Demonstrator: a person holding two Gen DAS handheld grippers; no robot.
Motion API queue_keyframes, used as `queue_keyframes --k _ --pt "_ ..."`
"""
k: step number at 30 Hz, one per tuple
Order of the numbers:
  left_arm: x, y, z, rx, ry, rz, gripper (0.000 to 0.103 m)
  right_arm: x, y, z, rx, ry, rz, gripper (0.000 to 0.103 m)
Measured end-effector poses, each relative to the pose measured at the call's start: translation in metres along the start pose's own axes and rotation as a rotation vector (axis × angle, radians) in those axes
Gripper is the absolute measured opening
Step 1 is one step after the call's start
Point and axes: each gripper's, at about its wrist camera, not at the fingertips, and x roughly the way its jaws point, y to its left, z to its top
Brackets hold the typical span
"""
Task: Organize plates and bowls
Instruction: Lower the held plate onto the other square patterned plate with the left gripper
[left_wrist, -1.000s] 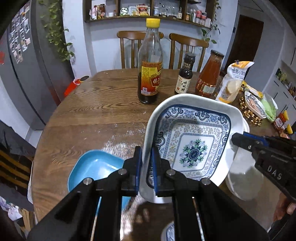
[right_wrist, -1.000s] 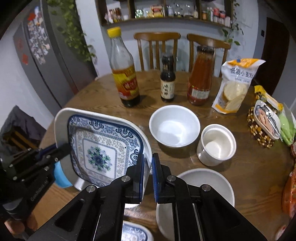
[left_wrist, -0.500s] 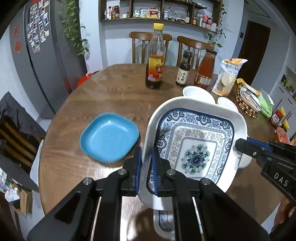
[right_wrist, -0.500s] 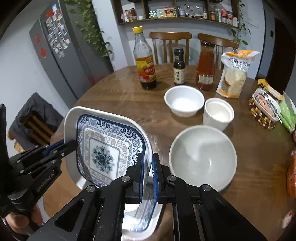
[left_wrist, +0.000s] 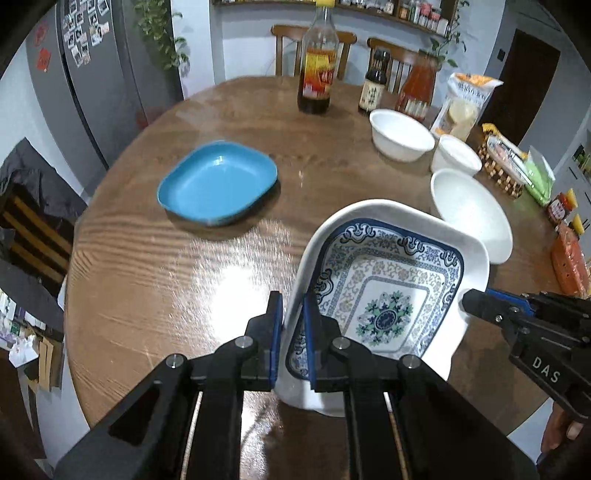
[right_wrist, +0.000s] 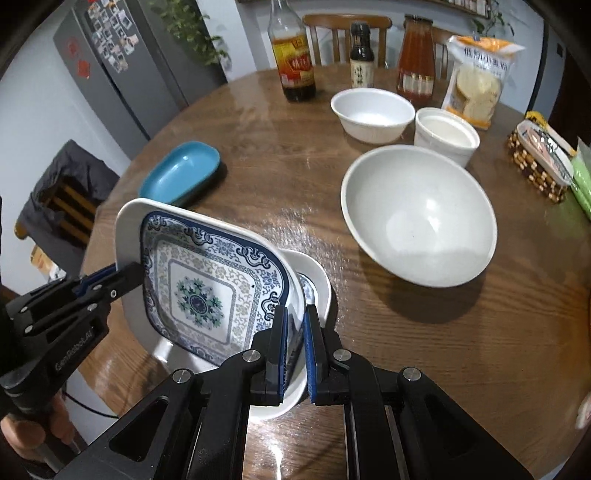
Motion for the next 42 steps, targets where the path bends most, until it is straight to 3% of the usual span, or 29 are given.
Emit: queue_keyframes --k 10,23,31,42 --pt "0.024 0.0 0.003 0.007 0.12 -0.026 0.01 0.012 -0.001 0.015 -0.008 0.038 -0.03 0.01" --pt "-0.005 0.002 0.002 0.01 0.15 -0.102 0.01 -0.028 0.001 0.01 0.0 0.03 0.027 0.01" --pt "0.02 -0.003 0.001 0.028 0.23 -0.086 0.01 0.015 -0.009 0.009 0.046 0.145 0.001 0.01" --pt "0.049 -0.005 -0.006 0.055 0.308 -0.062 0.012 0.047 0.002 0.0 -0.013 0.211 -0.068 0.011"
